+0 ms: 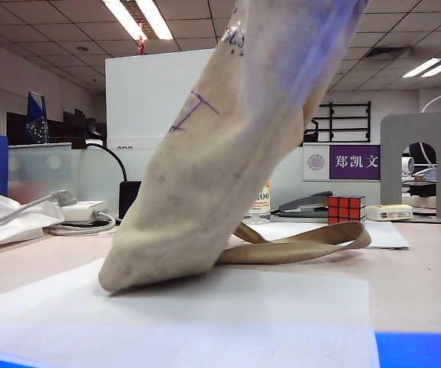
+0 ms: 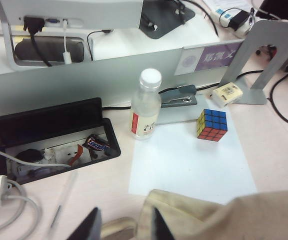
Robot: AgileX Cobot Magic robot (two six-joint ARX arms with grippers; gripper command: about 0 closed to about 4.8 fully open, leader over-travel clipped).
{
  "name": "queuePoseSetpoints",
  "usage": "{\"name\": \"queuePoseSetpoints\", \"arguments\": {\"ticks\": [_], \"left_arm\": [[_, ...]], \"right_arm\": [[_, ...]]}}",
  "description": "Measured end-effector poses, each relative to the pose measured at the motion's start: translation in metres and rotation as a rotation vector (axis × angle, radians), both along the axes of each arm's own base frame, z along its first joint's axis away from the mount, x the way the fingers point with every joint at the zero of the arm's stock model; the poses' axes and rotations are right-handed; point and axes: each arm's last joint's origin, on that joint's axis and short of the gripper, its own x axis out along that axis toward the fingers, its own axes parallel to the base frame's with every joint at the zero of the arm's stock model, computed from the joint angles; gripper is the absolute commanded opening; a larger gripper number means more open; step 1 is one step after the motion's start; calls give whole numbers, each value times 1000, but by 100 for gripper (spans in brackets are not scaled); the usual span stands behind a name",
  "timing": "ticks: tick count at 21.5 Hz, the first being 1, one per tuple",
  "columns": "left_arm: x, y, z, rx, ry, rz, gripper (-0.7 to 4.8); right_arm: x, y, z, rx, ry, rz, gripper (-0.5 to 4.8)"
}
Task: Take the glasses case out of the canvas bag and put it on the table.
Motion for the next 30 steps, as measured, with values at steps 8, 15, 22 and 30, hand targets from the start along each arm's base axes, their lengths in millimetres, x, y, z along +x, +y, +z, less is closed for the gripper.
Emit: {"name": "queuePoseSetpoints", "arguments": {"ticks": [8,15,22,30], "left_arm": [[-10,5,6,11,-9,-11,134],[-20,9,15,3,-39,-14,133],[-23,10,11,30,-3,-24,135],[-25,14,14,105,-51,32,182]], "right_arm": [[-1,-23,59,91,-193,-88,-6],[17,-52,106,164,-284,-228,-6],[31,-49,88,125,-129,-233,88],[28,-48,94,145,-176,-183,252]]}}
